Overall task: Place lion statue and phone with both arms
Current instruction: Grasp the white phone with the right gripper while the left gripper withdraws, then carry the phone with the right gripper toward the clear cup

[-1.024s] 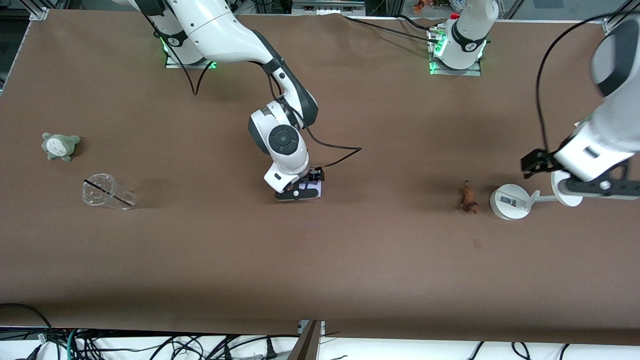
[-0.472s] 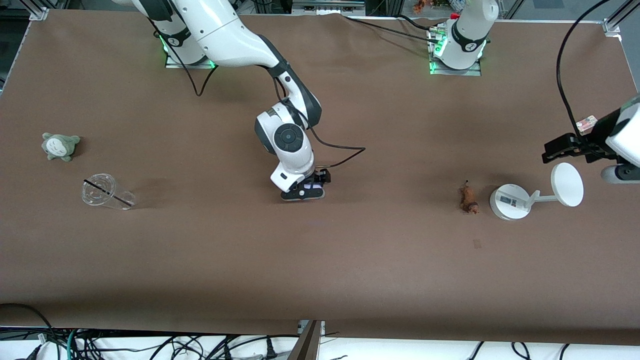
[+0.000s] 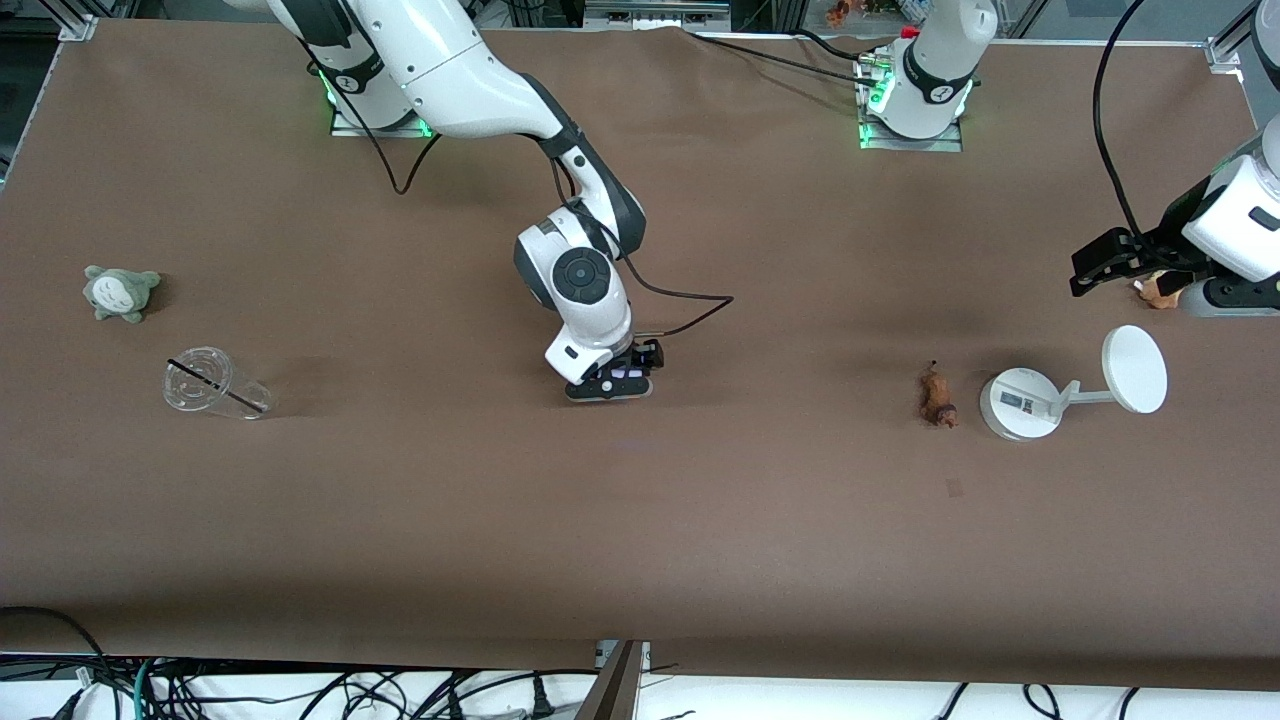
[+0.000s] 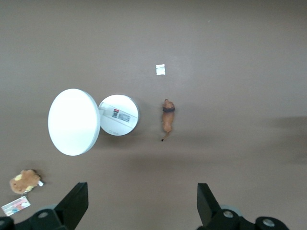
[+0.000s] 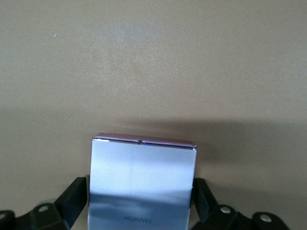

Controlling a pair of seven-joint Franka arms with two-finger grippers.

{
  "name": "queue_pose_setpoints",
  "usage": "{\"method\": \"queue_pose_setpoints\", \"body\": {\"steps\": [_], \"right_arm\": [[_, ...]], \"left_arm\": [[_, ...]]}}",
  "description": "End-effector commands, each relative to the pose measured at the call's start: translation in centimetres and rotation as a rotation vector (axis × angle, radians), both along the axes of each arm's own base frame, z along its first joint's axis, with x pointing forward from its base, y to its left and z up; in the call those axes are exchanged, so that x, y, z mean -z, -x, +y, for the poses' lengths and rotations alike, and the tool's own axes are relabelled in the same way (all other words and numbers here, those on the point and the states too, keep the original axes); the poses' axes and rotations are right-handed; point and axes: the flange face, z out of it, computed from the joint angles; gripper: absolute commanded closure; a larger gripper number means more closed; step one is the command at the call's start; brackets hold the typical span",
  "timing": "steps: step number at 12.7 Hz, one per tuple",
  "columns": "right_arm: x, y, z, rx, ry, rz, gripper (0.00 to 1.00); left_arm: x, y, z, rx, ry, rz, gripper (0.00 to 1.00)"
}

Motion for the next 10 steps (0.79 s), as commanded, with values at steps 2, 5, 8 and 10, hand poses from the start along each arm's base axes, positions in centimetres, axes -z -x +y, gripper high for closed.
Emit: {"method": "queue_pose_setpoints", "body": {"steps": [2, 5, 8, 10], "right_arm": [[0.4, -0.3, 0.7, 0.013, -0.011, -0.016, 0.07], [-1.0, -1.1, 0.2, 0.007, -0.01, -0.035, 0.7], [-6.4, -2.4, -1.1, 0.027, -0.004, -0.042, 0.86], [-11.3, -3.5, -3.3, 0.051, 0.028, -0.022, 0.88]], "left_arm": [[0.2, 1.0, 0.1, 0.011, -0.032, 0.026, 0.0], [0.2, 1.0, 0.3, 0.005, -0.026, 0.034, 0.0], [0.1, 1.2, 0.1, 0.011, -0.025, 0.042, 0.0], [0.1, 1.1, 0.0, 0.012, -0.025, 0.042, 0.0]]}}
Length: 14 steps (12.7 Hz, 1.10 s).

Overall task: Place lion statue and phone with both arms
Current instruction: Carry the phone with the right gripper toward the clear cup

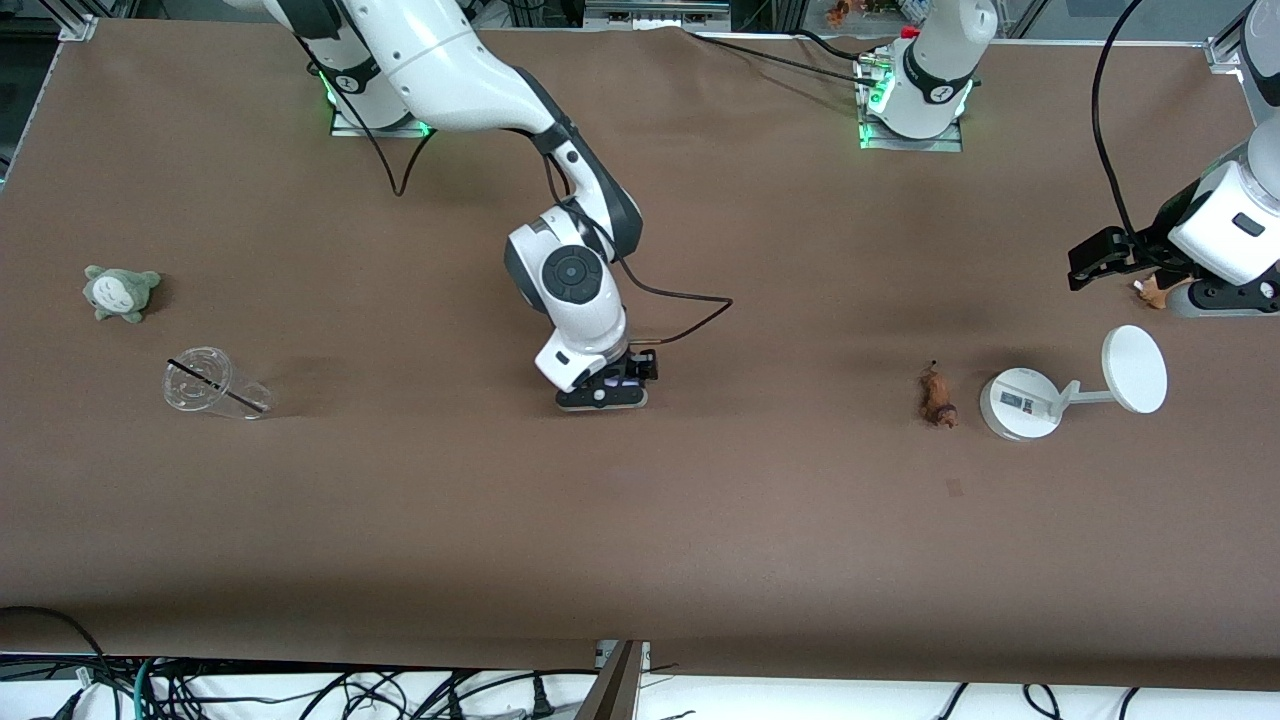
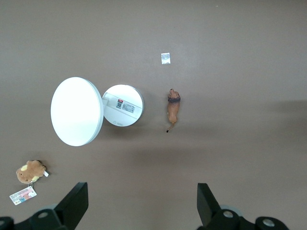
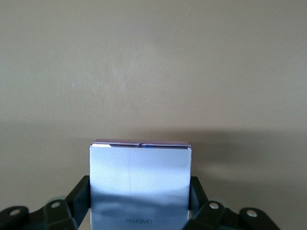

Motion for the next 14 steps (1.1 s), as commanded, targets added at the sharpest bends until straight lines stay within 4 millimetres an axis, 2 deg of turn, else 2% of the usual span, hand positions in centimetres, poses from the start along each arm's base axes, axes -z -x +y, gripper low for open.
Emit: {"method": "queue_pose_setpoints", "body": {"steps": [1, 3, 5, 6, 7, 9, 10, 14], "right_arm": [[-8.2, -1.0, -3.5, 0.033, 0.042, 0.029, 0.88], [-13.2, -1.6, -7.2, 0.024, 0.086, 0.074, 0.92], [-17.2, -2.3, -11.6, -0.011, 0.124, 0.113, 0.96], [-18.7, -2.4, -13.4, -0.008, 0.126, 0.118, 0.97], [-19.3, -2.6, -15.4, -0.007, 0.131, 0.123, 0.99], [-18.3, -3.4, -19.6, -0.035, 0.146, 0.137, 1.0], [-17.8, -3.9, -20.6, -0.055, 0.155, 0.137, 1.0], [-13.0, -5.6, -26.3, -0.076, 0.162, 0.107, 1.0]], "left_arm": [[-0.8, 0.7, -0.1, 0.013, -0.013, -0.004, 0.0], [-0.9, 0.7, -0.1, 0.011, -0.013, -0.003, 0.0], [-0.8, 0.7, -0.2, 0.011, -0.013, -0.001, 0.0], [-0.9, 0.7, -0.3, 0.01, -0.012, -0.003, 0.0], [-0.9, 0.7, -0.6, 0.008, -0.012, -0.003, 0.0], [-0.9, 0.7, -0.7, 0.01, -0.012, -0.003, 0.0], [-1.0, 0.7, -0.7, 0.008, -0.012, -0.006, 0.0], [-1.1, 0.7, -0.7, 0.008, -0.012, -0.006, 0.0]]}}
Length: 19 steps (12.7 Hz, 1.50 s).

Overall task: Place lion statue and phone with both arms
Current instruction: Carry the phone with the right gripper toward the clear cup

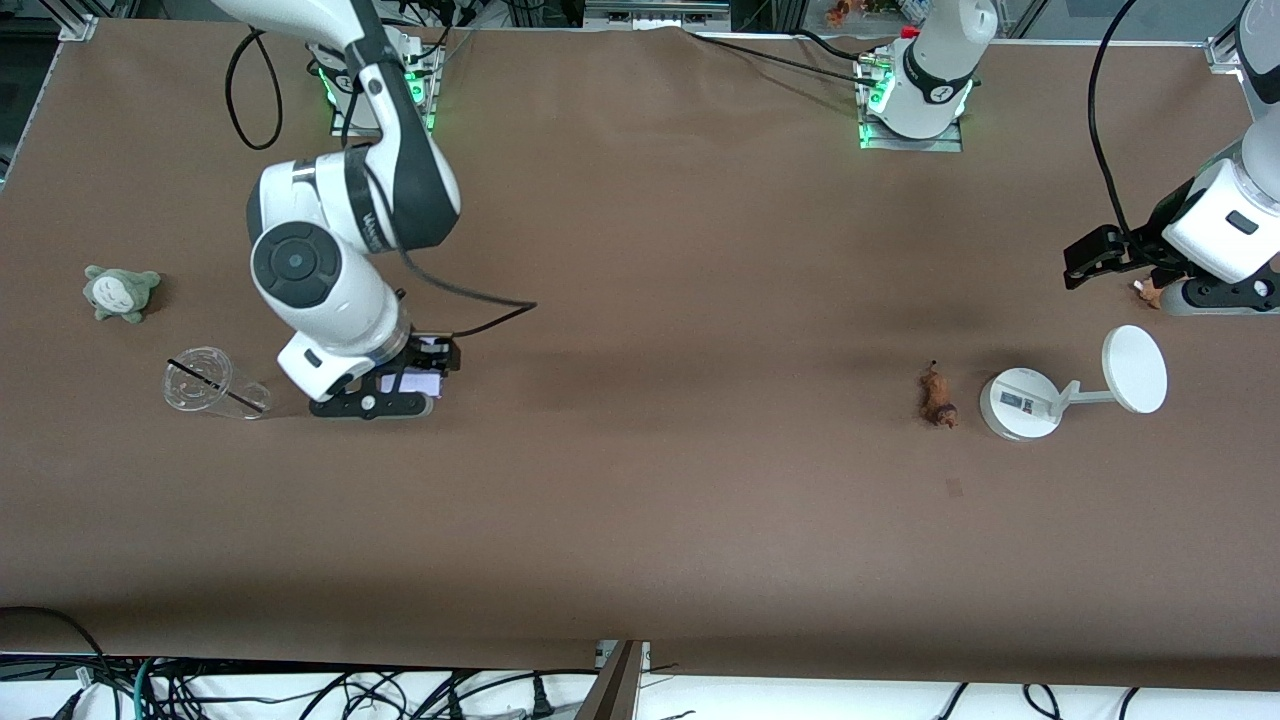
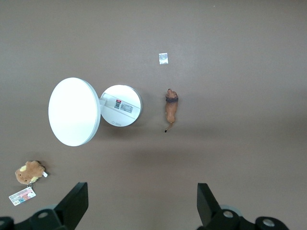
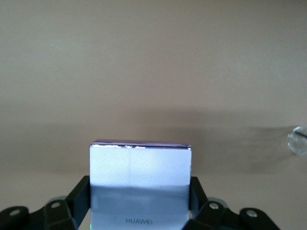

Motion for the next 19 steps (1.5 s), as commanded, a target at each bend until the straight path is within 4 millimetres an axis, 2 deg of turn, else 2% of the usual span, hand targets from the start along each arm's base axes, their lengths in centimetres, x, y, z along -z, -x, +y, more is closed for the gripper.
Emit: {"method": "queue_pose_setpoints", "body": {"steps": [1, 4, 7, 10, 14, 16, 19], "right_arm": [[2.6, -0.5, -3.8, -0.053, -0.01, -0.004, 1.0], [5.8, -1.3, -7.9, -0.084, 0.001, 0.005, 1.0], [9.9, -0.9, -10.8, -0.13, 0.005, -0.016, 1.0], [12.5, -1.0, -13.4, -0.135, -0.029, -0.006, 1.0], [15.7, -1.3, -18.2, -0.154, -0.123, -0.003, 1.0], [17.1, -1.0, -19.3, -0.156, -0.162, 0.003, 1.0], [17.6, -0.9, -19.6, -0.157, -0.167, 0.01, 1.0]], "left_arm": [[-0.9, 0.6, -0.1, 0.002, -0.012, -0.004, 0.0], [-0.9, 0.6, -0.1, 0.002, -0.012, -0.004, 0.0], [-1.0, 0.6, -0.1, 0.0, -0.012, -0.005, 0.0], [-1.0, 0.6, -0.2, 0.002, -0.012, -0.005, 0.0], [-1.0, 0.6, -0.2, 0.002, -0.012, -0.005, 0.0], [-1.0, 0.6, -0.2, 0.002, -0.012, -0.005, 0.0], [-0.9, 0.5, -0.2, 0.002, -0.012, -0.004, 0.0]]}}
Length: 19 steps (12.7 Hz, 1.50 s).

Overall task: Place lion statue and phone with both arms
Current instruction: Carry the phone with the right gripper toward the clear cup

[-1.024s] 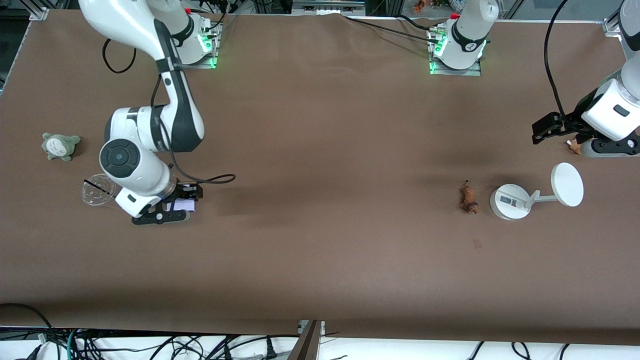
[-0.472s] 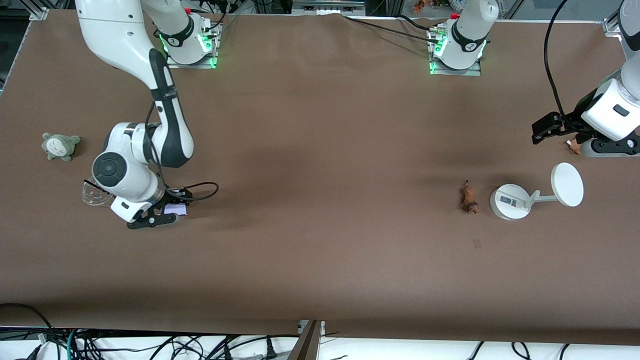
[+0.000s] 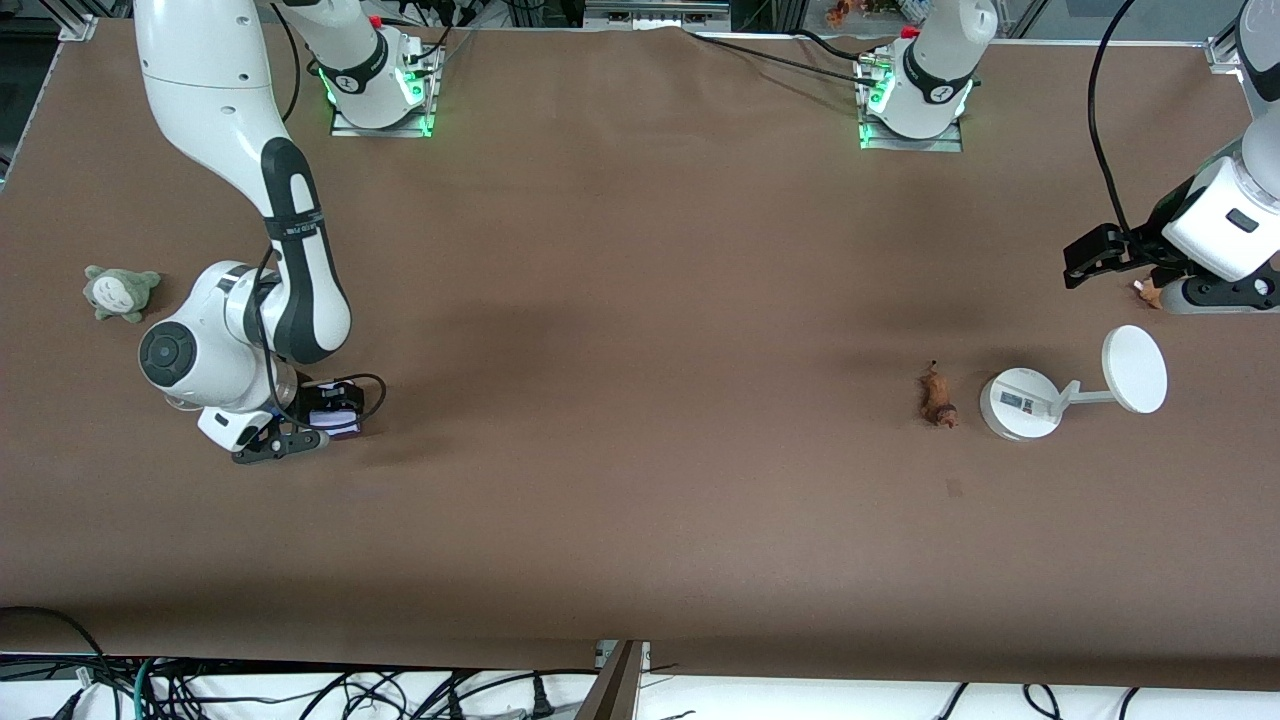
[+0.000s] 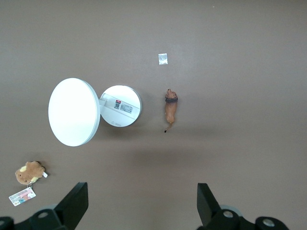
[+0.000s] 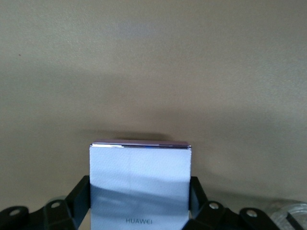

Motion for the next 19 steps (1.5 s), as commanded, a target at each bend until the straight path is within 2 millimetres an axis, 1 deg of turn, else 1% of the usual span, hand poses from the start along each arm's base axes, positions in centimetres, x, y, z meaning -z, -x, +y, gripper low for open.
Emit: {"method": "queue_pose_setpoints", "body": {"steps": [1, 3, 5, 10, 13, 14, 15, 16, 17, 19], "right_arm": [[0.3, 0.3, -0.1, 0.0, -0.027, -0.008, 1.0], [0.5, 0.3, -0.5, 0.006, -0.025, -0.007, 1.0], [1.0, 0.3, -1.5, 0.02, -0.019, -0.003, 1.0], [1.9, 0.3, -2.5, 0.034, -0.006, -0.004, 1.0], [2.3, 0.4, -3.8, 0.05, 0.0, -0.001, 1.0], [2.3, 0.4, -3.8, 0.05, -0.001, 0.0, 0.75], [2.2, 0.4, -3.7, 0.05, -0.001, -0.001, 0.64], [2.1, 0.3, -3.7, 0.049, -0.003, -0.001, 0.39], [2.1, 0.3, -3.7, 0.052, -0.003, -0.001, 0.01], [1.7, 0.1, -3.6, 0.06, -0.005, -0.006, 0.0]], "left_arm": [[-0.9, 0.5, -0.1, 0.0, -0.012, -0.003, 0.0], [-0.9, 0.5, -0.1, 0.0, -0.012, -0.003, 0.0], [-0.9, 0.5, -0.1, 0.0, -0.012, -0.003, 0.0], [-0.9, 0.5, -0.1, -0.001, -0.012, -0.004, 0.0], [-0.8, 0.7, -0.1, 0.0, -0.012, 0.007, 0.0], [-0.7, 0.7, -0.1, 0.003, -0.012, 0.012, 0.0], [-0.7, 0.7, 0.0, 0.007, -0.012, 0.015, 0.0], [-0.7, 0.7, 0.0, 0.004, -0.012, 0.014, 0.0], [-0.7, 0.7, -0.1, 0.001, -0.013, 0.015, 0.0], [-0.7, 0.7, -0.1, 0.001, -0.012, 0.014, 0.0]]}}
